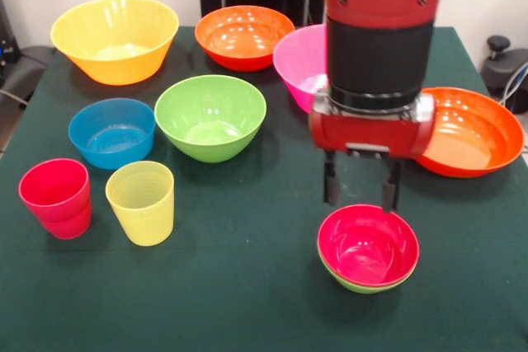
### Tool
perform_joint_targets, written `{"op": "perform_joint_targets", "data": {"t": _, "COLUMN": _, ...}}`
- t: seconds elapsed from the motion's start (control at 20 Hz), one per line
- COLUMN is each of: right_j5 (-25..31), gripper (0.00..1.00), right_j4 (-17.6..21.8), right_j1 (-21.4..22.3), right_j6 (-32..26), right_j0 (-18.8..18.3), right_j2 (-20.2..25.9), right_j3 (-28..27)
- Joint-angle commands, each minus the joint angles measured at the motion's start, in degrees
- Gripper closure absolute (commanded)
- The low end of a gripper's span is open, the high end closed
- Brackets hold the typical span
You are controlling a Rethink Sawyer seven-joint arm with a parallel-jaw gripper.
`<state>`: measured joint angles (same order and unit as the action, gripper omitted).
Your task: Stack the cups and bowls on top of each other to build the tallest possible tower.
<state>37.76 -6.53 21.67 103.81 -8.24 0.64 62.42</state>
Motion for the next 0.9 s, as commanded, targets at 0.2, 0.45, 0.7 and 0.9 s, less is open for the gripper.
{"op": "perform_joint_targets", "data": {"t": 0.2, "right_j5": 6.1, "gripper": 0.0, "right_j4": 8.3, "right_j1": 4.3, "right_j6": -9.4, "right_j0": -3.8, "right_j2": 1.9, "right_j3": 11.0}}
{"op": "perform_joint_targets", "data": {"t": 0.45, "right_j5": 4.6, "gripper": 0.0, "right_j4": 10.8, "right_j1": 5.5, "right_j6": -10.3, "right_j0": -6.5, "right_j2": 3.1, "right_j3": 14.4}}
{"op": "perform_joint_targets", "data": {"t": 0.7, "right_j5": 0.9, "gripper": 0.0, "right_j4": 13.4, "right_j1": 6.1, "right_j6": -10.7, "right_j0": -9.4, "right_j2": 5.0, "right_j3": 18.2}}
{"op": "perform_joint_targets", "data": {"t": 0.9, "right_j5": -1.1, "gripper": 0.0, "right_j4": 15.8, "right_j1": 6.2, "right_j6": -11.0, "right_j0": -11.5, "right_j2": 6.2, "right_j3": 20.0}}
